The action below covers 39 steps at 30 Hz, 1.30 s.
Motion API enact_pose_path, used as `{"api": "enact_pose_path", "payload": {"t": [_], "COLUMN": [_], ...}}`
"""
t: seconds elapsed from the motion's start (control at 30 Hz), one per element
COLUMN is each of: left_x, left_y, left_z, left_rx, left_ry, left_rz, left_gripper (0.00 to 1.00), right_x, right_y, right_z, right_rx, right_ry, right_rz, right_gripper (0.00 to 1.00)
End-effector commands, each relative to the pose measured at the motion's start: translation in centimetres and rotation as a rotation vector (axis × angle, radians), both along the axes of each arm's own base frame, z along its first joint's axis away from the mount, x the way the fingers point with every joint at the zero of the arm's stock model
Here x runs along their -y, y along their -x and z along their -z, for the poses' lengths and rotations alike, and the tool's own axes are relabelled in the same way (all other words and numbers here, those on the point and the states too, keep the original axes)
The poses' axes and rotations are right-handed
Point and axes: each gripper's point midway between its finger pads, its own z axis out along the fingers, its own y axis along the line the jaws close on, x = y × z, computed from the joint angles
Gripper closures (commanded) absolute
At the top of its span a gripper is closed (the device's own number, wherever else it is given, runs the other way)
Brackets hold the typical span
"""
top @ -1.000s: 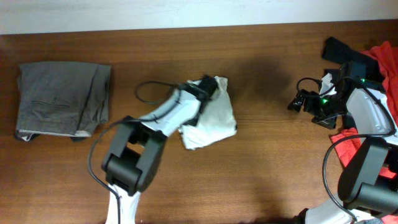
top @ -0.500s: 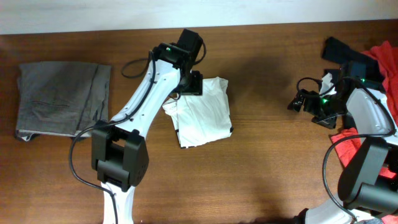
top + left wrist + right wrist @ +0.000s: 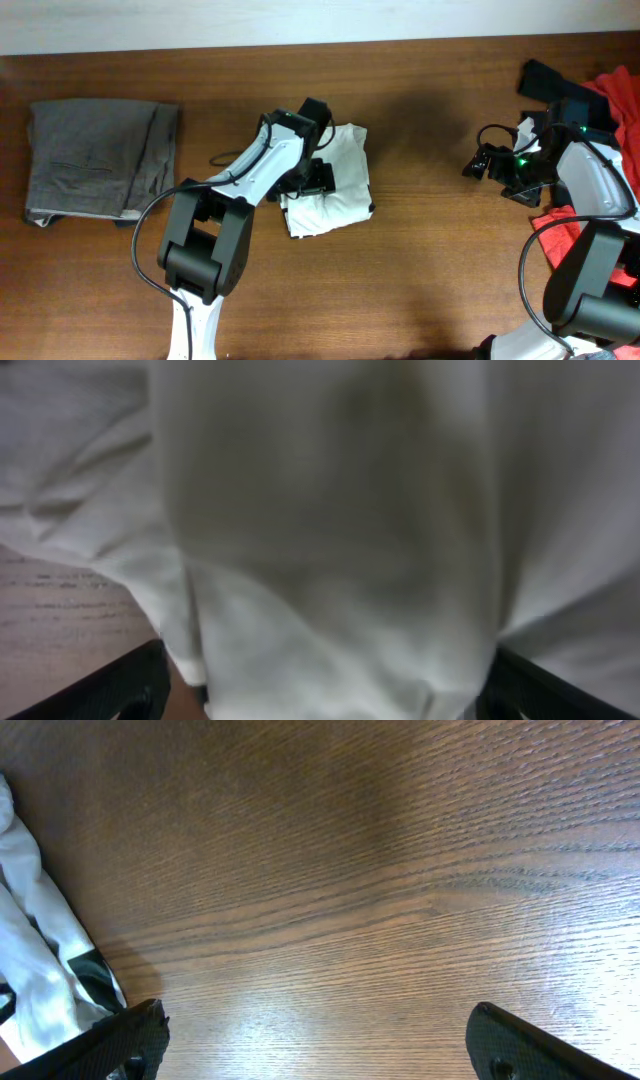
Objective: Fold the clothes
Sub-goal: 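Grasp the folded white shirt bundle with the left gripper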
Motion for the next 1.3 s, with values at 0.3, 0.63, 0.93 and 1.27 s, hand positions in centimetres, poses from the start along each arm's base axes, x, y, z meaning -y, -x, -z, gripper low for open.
{"api": "enact_pose_path", "payload": {"t": [0.3, 0.63, 0.93, 1.27], "left_x": [-3.1, -3.5, -3.8, -4.6], "left_y": [-1.5, -1.0, -0.1, -1.8], "left_z": [1.1, 4.2, 4.9, 3.8], "left_rx": [0.081, 0.103, 0.076, 0.133], "left_ry": [-0.143, -0.129, -0.132, -0.203], "left_rz": [-0.067, -0.075, -0.072, 0.097], "left_gripper": [0.05, 0.06, 0.77, 0.84], "right_x": [0.4, 0.4, 0.4, 0.4], "right_y": [-0.4, -0.4, -0.4, -0.4], "right_z": [-0.9, -0.9, -0.9, -0.9], "right_rx": [0.026, 0.026, 0.025, 0.026], "right_ry": [0.019, 0.019, 0.018, 0.019], "right_rz": [0.004, 0.004, 0.004, 0.004], "right_gripper": [0.01, 0.01, 0.01, 0.01]}}
